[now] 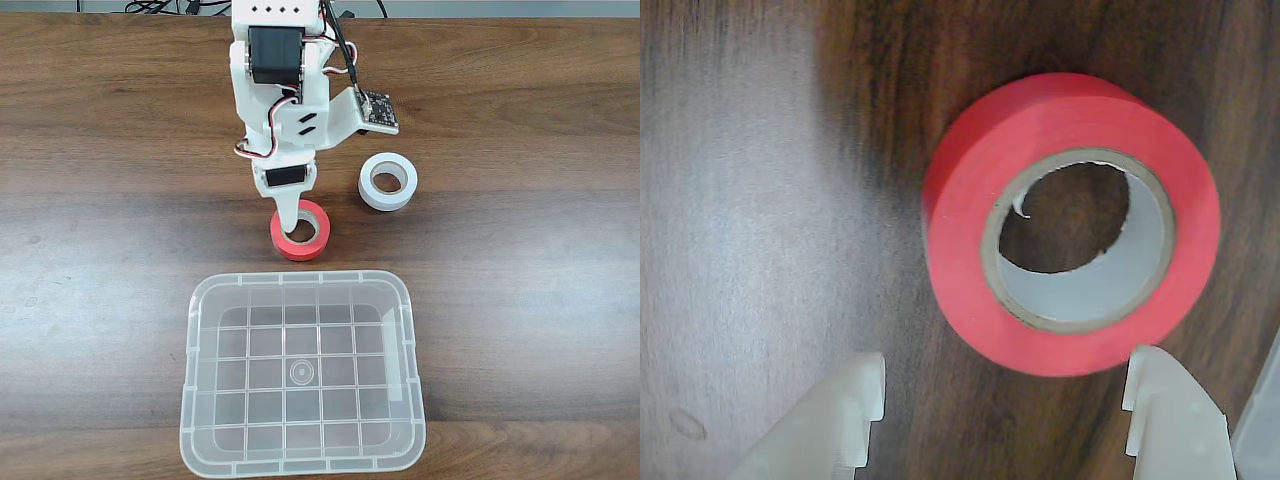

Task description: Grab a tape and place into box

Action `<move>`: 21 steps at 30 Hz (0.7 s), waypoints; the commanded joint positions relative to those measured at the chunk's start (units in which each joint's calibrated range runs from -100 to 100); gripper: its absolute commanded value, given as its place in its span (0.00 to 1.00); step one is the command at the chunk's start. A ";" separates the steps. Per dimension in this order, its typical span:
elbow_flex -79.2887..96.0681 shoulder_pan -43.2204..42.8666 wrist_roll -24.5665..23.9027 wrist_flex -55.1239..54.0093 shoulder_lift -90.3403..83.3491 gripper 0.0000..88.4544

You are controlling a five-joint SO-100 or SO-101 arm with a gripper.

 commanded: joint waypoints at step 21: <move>4.18 -2.20 1.99 -9.36 5.53 0.21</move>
